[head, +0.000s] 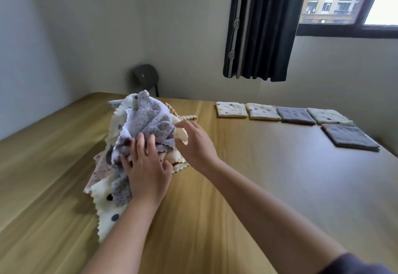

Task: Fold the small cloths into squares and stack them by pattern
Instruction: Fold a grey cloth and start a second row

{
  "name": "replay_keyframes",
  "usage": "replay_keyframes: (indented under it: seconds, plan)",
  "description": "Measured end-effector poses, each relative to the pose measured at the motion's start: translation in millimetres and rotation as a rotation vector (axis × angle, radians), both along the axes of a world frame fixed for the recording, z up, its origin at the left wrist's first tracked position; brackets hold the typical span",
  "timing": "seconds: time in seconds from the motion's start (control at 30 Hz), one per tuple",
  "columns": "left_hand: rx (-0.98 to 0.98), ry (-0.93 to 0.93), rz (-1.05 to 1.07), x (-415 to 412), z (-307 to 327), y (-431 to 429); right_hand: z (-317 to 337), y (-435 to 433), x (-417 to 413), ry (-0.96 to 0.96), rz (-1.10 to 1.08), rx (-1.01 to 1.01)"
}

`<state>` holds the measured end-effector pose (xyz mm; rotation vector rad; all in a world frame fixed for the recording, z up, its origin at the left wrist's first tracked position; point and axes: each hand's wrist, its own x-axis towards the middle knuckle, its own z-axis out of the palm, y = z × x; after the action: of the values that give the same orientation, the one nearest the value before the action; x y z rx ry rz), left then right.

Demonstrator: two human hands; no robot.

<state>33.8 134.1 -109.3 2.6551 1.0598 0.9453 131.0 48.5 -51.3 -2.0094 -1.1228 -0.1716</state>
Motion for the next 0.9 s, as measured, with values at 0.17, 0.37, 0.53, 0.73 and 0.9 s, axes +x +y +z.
replay_keyframes:
  seconds: [0.17, 0.37, 0.53, 0.73, 0.9]
  plan:
    - [-0.022, -0.080, -0.015, 2, -4, 3, -5, 43, 5, -0.152, -0.074, -0.047]
    - [0.029, -0.149, 0.053, 2, 0, 7, 23, 40, 3, 0.117, -0.035, 0.322]
    - [0.137, -0.278, -0.025, -2, 11, 4, 58, 4, 5, 0.292, -0.020, 0.537]
    - [0.494, -0.387, -0.420, -3, 27, -34, 66, -71, 20, 0.420, -0.107, 0.676]
    - [0.274, -0.338, -0.852, -4, 21, -73, 34, -152, 41, 0.476, -0.296, 0.570]
